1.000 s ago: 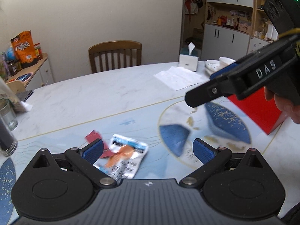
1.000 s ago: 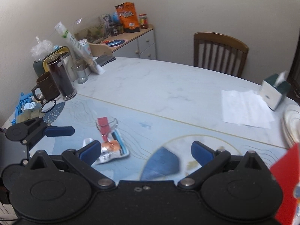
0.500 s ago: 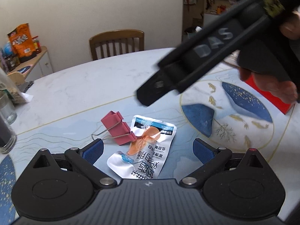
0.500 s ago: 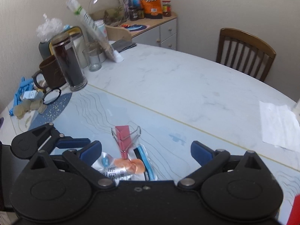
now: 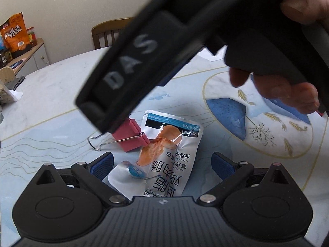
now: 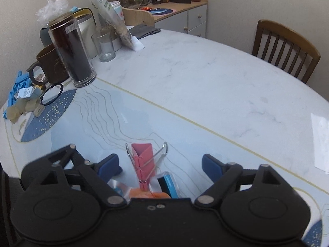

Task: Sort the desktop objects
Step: 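Grasp the pink binder clip with the right gripper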

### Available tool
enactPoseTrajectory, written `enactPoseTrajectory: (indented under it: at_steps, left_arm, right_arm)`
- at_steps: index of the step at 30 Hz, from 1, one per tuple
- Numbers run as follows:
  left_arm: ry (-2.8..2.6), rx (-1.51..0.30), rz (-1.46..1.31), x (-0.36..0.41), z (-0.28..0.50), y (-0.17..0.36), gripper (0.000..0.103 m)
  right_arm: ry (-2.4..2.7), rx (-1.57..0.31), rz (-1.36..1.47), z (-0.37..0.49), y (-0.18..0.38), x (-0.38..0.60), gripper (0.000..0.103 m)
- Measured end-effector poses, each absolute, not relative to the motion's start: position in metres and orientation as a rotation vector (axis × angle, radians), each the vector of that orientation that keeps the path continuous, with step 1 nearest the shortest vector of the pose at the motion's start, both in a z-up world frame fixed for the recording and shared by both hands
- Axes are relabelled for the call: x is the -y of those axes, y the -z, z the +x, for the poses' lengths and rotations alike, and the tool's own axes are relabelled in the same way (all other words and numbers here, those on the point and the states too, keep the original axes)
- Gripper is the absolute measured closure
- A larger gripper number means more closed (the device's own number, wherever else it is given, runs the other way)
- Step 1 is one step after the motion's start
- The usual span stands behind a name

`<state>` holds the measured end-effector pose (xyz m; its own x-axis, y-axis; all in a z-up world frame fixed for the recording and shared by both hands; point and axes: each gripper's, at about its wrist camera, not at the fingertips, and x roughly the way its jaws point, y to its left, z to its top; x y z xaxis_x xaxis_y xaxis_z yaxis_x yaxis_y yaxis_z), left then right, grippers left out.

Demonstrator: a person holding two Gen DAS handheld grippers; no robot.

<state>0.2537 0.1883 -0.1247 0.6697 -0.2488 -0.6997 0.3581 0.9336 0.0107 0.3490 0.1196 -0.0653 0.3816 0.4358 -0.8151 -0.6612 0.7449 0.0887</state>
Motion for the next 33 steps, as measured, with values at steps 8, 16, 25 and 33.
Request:
enactPoseTrajectory:
  at_steps: [8, 16, 25, 33]
  left_arm:
    - [0.336, -0.758, 0.158, -0.185, 0.254, 0.129, 0.002]
    - [0.348, -0.737, 0.156, -0.182, 0.251, 0.129, 0.01]
    - [0.357, -0.735, 0.163, -0.177, 0.249, 0.127, 0.021]
    - [0.362, -0.737, 0.167, -0.174, 0.245, 0.126, 0.028]
  right_arm:
    - [-0.705, -0.977, -0.294, 0.356, 0.078, -0.132, 0.03]
    - [-0.691, -1.009, -0.306, 0.359, 0.086, -0.135, 0.044]
    - [-0.706, -1.023, -0.281, 0.358, 0.086, -0.136, 0.065]
    - [-0.696, -1.012, -0.285, 0.355, 0.083, -0.133, 0.074]
